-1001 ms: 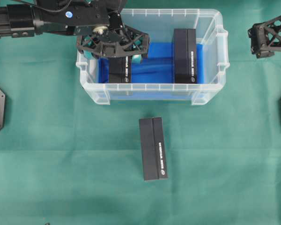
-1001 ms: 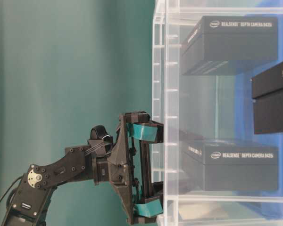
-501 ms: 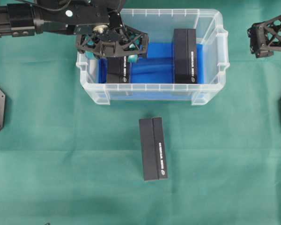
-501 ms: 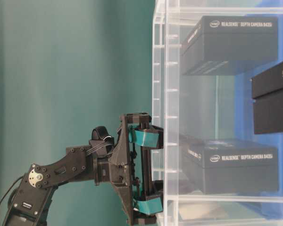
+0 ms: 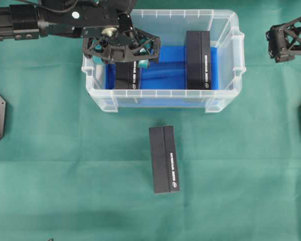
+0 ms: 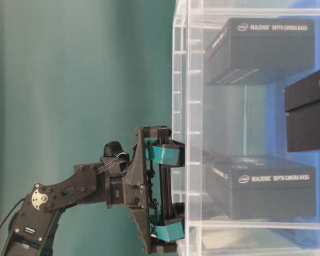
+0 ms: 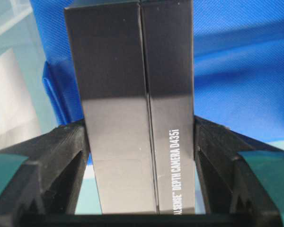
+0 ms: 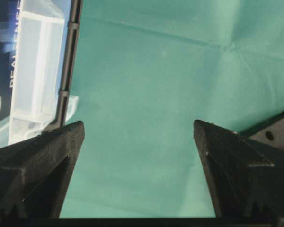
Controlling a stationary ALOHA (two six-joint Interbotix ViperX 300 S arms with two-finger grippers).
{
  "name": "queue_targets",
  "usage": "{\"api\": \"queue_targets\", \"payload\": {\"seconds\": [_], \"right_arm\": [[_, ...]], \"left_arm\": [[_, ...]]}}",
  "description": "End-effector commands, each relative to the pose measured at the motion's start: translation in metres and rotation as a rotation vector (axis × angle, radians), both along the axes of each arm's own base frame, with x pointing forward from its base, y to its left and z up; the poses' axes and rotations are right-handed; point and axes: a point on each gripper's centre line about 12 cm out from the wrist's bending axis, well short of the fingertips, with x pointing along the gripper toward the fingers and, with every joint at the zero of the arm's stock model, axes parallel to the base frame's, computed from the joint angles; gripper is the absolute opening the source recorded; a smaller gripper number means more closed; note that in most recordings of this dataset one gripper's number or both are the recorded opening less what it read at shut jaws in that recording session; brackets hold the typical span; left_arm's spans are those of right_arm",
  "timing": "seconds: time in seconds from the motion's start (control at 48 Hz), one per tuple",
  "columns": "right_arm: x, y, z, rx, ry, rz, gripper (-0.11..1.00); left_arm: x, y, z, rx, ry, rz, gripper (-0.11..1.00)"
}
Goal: Take out the box from the case.
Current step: 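Lower the left gripper around the left box and close on it, then lift the left box up out of the bin with the left gripper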
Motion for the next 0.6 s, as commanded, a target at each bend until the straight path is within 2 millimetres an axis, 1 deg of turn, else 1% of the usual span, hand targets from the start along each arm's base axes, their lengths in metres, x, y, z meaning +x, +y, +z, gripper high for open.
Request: {"api": "queue_targets", "payload": {"seconds": [0.0, 0.229, 0.396, 0.584], "right_arm": [[0.0, 0.0, 0.005, -0.008, -0.02, 0.001, 0.91], [-0.001, -0.001, 0.005, -0.009, -0.019, 0.0, 0.91], [0.0, 0.0, 0.005, -0.008, -0.021, 0.002, 0.91], [-0.001, 0.0, 0.006, -0.009, -0.024, 0.002, 0.91]], "left_arm": [[0.004, -0.003, 0.023, 0.008, -0.049, -0.005, 0.6], [0.003, -0.003, 0.05, 0.004, -0.02, -0.002, 0.6], [0.007, -0.003, 0.068, 0.008, -0.03, -0.006, 0.6], [0.007, -0.003, 0.096, 0.013, -0.046, -0.002, 0.6]]}}
